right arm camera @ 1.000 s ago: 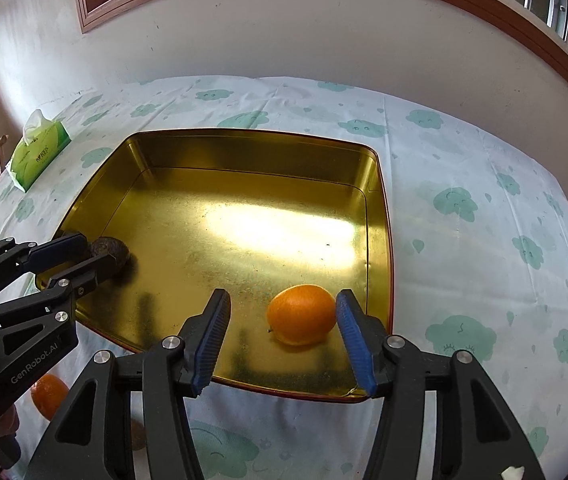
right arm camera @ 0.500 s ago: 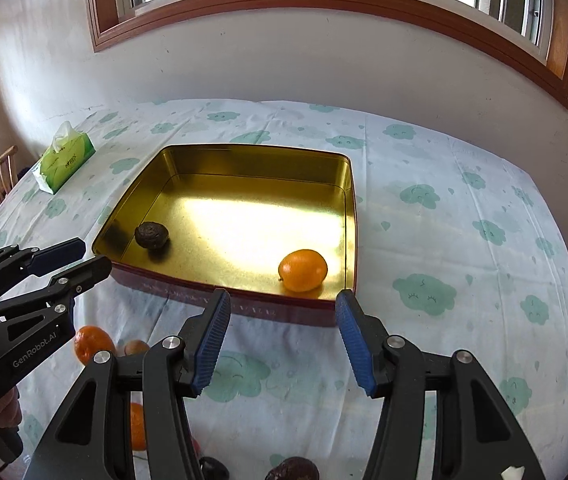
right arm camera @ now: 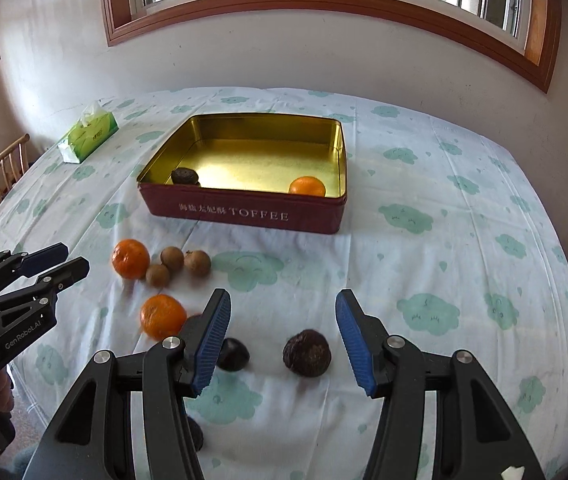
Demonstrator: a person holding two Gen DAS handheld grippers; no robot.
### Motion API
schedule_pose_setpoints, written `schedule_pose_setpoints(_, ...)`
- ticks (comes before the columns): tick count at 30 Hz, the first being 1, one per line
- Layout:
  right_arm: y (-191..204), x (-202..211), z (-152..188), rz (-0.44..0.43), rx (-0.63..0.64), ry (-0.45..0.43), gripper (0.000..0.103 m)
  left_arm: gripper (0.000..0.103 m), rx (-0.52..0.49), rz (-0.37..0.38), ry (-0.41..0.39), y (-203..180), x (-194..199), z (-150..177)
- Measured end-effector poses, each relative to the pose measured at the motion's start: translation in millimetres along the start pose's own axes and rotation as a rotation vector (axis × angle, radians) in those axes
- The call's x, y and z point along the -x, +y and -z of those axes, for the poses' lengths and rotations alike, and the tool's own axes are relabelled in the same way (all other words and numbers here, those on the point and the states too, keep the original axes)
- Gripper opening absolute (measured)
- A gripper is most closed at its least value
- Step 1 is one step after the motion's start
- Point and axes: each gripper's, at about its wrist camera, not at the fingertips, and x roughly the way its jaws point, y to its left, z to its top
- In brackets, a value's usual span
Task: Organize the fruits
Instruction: 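Withdraw both tools from the tin toward the remaining fruits, then grasp the dark wrinkled fruit with the right tool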
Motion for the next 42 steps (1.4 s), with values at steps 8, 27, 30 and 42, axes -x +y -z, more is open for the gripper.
schedule_pose_setpoints(8,21.4,12.6,56.9,-0.042,0.003,0.067,0.052,0.036,0.016,0.009,0.048,0.4,13.6,48.5)
schedule_pose_setpoints(27,46.2,-1.7,83.8,-0.089,0.034,0.145,0.052,0.036,0.016,-0.013,0.051,1.5,20.1,60.4)
schedule_pose_setpoints(30,47.2,-5.2,84.6,-0.095,0.032,0.155,0.052,0.036,0.014,-0.013,0.057,1.7,18.8,61.1)
schedule_pose_setpoints(42,61.7,-14.5,81.4,-0.094,0.089,0.17,0.052,0.036,0.017,-0.015,0.066,2.1,15.0,64.0)
